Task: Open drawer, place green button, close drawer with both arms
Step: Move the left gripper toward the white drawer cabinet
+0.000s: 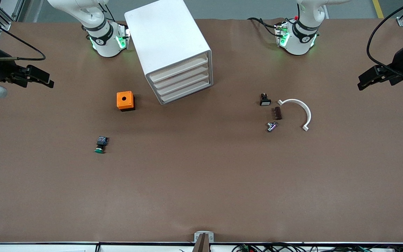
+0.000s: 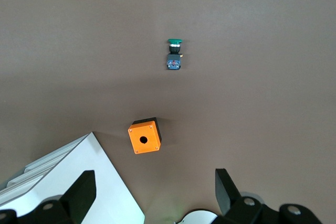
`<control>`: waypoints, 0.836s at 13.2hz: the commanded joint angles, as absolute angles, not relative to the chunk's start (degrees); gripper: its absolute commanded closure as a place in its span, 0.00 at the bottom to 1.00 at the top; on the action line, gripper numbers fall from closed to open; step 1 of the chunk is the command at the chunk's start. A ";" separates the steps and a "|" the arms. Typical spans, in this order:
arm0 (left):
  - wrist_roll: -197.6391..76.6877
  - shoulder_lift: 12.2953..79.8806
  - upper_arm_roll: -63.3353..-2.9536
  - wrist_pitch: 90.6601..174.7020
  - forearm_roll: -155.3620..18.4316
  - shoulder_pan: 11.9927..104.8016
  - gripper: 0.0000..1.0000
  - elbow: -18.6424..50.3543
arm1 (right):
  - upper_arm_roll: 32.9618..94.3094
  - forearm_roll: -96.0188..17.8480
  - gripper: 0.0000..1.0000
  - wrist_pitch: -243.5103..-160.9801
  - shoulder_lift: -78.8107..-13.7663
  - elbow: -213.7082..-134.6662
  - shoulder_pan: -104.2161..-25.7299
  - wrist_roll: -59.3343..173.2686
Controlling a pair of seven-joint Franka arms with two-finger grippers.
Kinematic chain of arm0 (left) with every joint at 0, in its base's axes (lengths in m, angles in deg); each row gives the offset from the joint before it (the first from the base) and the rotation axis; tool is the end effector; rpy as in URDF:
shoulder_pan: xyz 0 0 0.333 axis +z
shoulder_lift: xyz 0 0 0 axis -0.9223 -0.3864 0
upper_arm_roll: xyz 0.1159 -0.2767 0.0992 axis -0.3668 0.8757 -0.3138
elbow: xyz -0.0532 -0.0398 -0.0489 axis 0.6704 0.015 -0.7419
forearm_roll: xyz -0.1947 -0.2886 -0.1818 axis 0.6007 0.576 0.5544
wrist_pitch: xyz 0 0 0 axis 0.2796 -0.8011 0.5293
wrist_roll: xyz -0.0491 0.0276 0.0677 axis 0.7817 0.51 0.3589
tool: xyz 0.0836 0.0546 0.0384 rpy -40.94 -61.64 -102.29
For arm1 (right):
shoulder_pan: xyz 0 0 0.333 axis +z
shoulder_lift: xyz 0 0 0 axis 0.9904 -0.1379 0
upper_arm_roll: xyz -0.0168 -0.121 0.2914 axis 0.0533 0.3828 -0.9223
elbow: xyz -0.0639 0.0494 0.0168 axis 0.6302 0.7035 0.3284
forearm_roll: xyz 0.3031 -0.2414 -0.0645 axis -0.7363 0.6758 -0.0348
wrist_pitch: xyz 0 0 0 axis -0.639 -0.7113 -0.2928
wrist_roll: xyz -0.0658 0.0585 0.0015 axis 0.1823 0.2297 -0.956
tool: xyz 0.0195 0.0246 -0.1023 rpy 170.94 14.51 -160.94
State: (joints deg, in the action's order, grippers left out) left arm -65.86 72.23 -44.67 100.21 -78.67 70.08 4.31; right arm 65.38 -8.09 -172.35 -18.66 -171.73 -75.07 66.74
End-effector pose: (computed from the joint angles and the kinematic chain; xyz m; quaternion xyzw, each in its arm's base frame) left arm 0.5407 -0.0347 0.6376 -0.9971 -0.0699 0.0248 0.0147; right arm 0.5218 0.0077 0.6053 -0.9958 0.0415 0.0614 0.0539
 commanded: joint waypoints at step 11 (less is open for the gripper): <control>-69.99 50.29 -42.15 111.83 -77.72 66.05 0.00 0.08 | 65.22 -8.74 0.00 -172.41 -18.17 -171.76 -75.83 65.95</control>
State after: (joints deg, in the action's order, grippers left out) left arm -67.04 55.17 -42.45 110.06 -78.39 67.42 2.85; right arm 65.46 -8.08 -172.41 -18.66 -171.71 -75.13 66.72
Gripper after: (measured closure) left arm 0.000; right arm 0.000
